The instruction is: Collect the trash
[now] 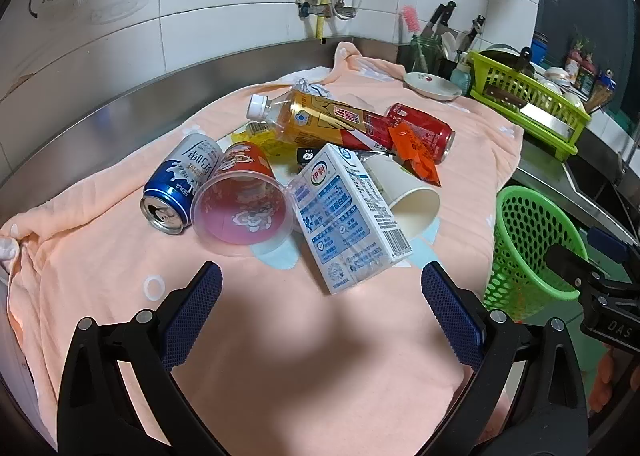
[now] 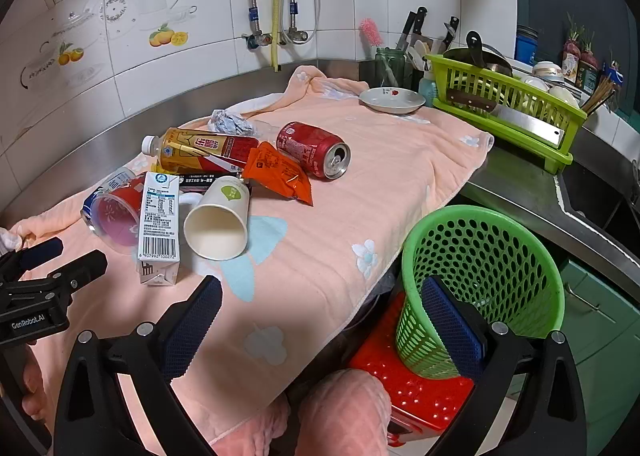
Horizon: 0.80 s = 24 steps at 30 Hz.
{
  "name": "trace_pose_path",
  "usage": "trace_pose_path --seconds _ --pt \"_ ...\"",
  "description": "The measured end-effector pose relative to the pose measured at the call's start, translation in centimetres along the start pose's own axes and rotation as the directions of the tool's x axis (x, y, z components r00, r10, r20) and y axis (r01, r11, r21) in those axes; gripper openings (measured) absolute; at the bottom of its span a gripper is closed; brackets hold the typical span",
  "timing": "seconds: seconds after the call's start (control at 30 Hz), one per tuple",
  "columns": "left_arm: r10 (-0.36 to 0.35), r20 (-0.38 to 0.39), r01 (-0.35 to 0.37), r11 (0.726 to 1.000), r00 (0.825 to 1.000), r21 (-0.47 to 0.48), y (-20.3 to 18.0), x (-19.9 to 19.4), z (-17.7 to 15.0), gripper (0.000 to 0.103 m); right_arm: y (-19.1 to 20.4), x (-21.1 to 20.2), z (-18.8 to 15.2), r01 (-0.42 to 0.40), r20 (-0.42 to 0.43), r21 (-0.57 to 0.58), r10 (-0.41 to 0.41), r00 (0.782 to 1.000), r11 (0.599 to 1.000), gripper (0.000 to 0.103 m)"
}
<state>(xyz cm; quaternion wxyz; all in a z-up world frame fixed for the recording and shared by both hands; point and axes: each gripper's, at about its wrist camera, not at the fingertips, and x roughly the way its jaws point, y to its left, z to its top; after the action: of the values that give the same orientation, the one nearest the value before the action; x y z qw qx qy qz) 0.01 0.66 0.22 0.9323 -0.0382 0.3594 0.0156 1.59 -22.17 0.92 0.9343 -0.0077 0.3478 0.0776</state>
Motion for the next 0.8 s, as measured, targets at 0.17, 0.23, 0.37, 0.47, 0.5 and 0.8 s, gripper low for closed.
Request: trace_pose_path --seconds 0.17,0.23,0.37,0.47,0.5,0.8 --pt "0.001 -0.002 -0.001 1.000 1.000 -0.002 0.05 0.03 0.11 0.098 0.03 0.09 -0.02 -0.002 -0.002 0.001 0.002 1.000 1.000 0.097" --pt "0.001 -0.002 -0.001 1.000 1.000 -0.003 0.05 0.04 0.09 0.098 0.02 0.08 -0.03 -0.002 -0.002 0.001 0.002 1.000 1.000 0.097" --pt "0.001 -0.003 -0.001 1.000 1.000 -0.002 0.12 0.07 0.10 0.098 0.00 0.05 -0.06 -0.002 -0.002 0.001 0.002 1.000 1.000 0.097" --pt "0.001 -0.001 -0.001 1.000 1.000 -0.002 0.07 0.04 0.05 0.098 -0.03 0.13 -0.08 0.000 -0.001 0.003 0.000 1.000 1.000 0.097" --pt "0.002 -0.002 -0.002 1.000 1.000 -0.001 0.07 0.05 0.06 0.098 -0.04 0.15 -0.09 0.000 -0.001 0.003 0.000 1.000 1.000 0.097" --pt "0.002 0.000 -0.002 1.000 1.000 0.003 -0.08 0.09 -0.03 0.098 -0.08 0.18 -0.11 0.003 -0.003 0.003 -0.003 1.000 1.000 0.097"
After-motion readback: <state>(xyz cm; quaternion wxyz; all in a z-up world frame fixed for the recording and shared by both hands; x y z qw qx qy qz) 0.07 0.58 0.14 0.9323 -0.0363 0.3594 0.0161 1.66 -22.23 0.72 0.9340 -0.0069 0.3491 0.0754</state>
